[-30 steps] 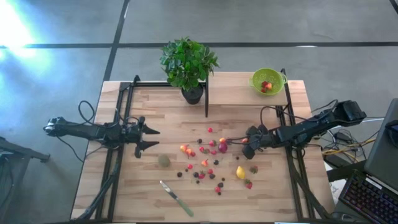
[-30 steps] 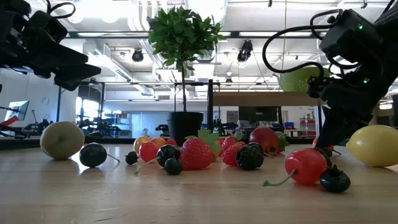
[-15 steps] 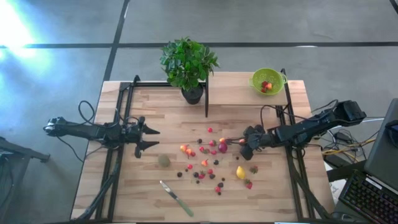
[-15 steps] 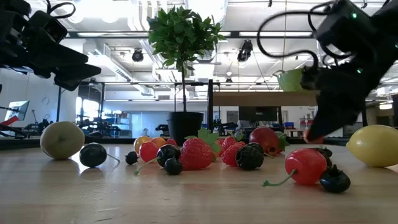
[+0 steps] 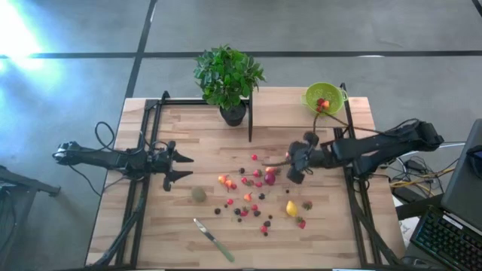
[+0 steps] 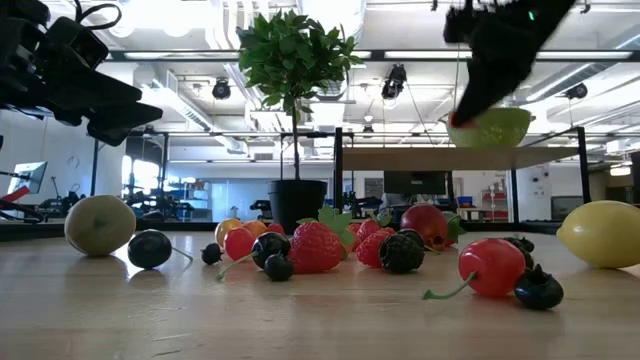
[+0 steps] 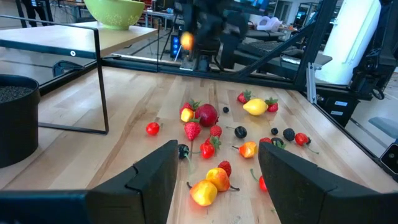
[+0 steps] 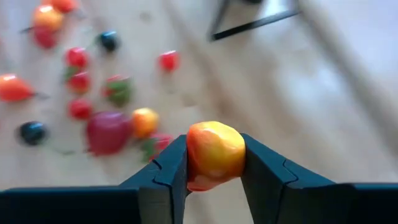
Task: Pick & Place Fruit
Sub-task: Put the pear into the green strainer bowl on the shelf
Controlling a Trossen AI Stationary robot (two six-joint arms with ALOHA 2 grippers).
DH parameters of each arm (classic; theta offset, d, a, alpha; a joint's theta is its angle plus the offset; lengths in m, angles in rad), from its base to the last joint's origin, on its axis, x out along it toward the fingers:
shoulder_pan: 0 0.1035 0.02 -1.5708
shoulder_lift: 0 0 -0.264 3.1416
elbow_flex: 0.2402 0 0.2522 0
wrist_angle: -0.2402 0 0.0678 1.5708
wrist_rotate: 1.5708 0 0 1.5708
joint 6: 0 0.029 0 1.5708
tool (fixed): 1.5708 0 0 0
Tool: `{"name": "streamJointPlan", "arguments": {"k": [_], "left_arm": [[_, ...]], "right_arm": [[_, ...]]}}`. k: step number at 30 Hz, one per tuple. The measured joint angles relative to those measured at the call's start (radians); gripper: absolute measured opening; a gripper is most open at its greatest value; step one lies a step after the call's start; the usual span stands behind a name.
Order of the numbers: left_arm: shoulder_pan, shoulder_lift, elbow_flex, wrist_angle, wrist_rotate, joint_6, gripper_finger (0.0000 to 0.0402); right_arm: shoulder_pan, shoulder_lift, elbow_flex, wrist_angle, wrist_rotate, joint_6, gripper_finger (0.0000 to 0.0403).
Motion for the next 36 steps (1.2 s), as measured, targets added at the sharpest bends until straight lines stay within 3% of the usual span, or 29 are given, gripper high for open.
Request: {"name": "streamJointPlan", "arguments": {"k": [8,16,20,27,36], "left_arm": [[0.0,0.0,0.0,0.0,0.0,0.0,0.0229],[0.0,0.0,0.0,0.0,0.0,0.0,0.0229],[0.0,0.0,0.0,0.0,0.0,0.0,0.0229],[0.0,0.0,0.0,0.0,0.0,0.0,0.0229],[0.0,0.0,0.0,0.0,0.0,0.0,0.0229]], "right_arm": [[-0.108,-0.001,0.342,-0.391,0.123,-0.025,0.0132],[-0.33,-0.001,0.522,-0.483,0.137,-0.134,0.0114],[-0.48,-0.001,0.544,-0.486,0.098,-0.182,0.0125],[-0.749,0.001,0.516,-0.488,-0.075,-0.255,0.0123],[-0.921,0.003,0.431,-0.485,-0.119,-0.295,0.0126]]}}
